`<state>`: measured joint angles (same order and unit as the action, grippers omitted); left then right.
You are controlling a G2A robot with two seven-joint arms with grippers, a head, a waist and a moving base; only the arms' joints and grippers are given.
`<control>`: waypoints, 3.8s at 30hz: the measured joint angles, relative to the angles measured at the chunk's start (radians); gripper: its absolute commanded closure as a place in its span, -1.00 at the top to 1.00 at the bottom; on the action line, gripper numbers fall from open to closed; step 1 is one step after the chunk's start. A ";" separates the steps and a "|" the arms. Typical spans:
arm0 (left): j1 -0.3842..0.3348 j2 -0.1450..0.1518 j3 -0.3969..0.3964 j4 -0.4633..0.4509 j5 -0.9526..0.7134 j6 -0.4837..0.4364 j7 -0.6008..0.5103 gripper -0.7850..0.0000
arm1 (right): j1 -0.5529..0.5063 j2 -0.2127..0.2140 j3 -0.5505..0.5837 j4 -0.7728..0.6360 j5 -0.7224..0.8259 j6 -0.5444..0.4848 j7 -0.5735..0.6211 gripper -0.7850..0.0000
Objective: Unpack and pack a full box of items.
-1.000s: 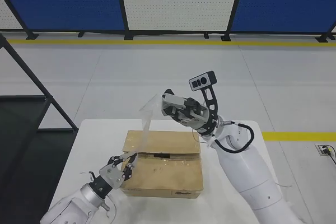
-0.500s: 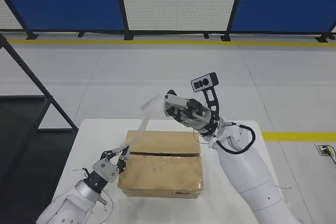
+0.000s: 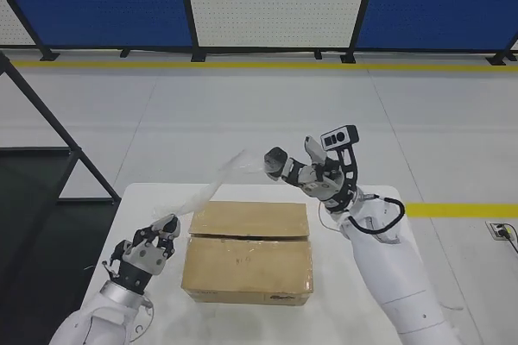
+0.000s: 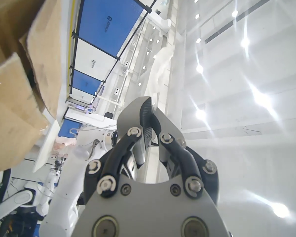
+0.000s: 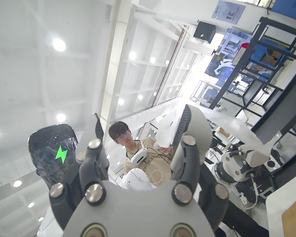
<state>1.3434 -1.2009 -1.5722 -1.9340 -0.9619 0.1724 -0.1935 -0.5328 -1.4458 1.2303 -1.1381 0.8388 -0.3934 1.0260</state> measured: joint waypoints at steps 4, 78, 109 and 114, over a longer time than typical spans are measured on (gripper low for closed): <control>-0.002 0.000 0.005 0.012 0.073 -0.038 0.017 -1.00 | -0.050 0.015 0.054 -0.039 -0.051 -0.007 -0.062 1.00; -0.654 0.007 0.204 -0.024 0.267 0.280 -0.227 -1.00 | -0.154 0.042 -0.027 -0.060 0.008 0.350 0.137 1.00; -0.630 0.014 0.209 -0.058 0.256 0.250 -0.257 -1.00 | -0.121 0.011 -0.046 0.041 0.017 0.276 -0.223 -1.00; -0.609 0.019 0.187 -0.066 0.259 0.239 -0.263 -1.00 | -0.127 0.011 -0.032 0.041 0.030 0.271 -0.232 -1.00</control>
<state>0.7348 -1.1823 -1.3856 -2.0004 -0.7026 0.4116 -0.4569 -0.6598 -1.4344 1.1987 -1.0975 0.8683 -0.1221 0.7945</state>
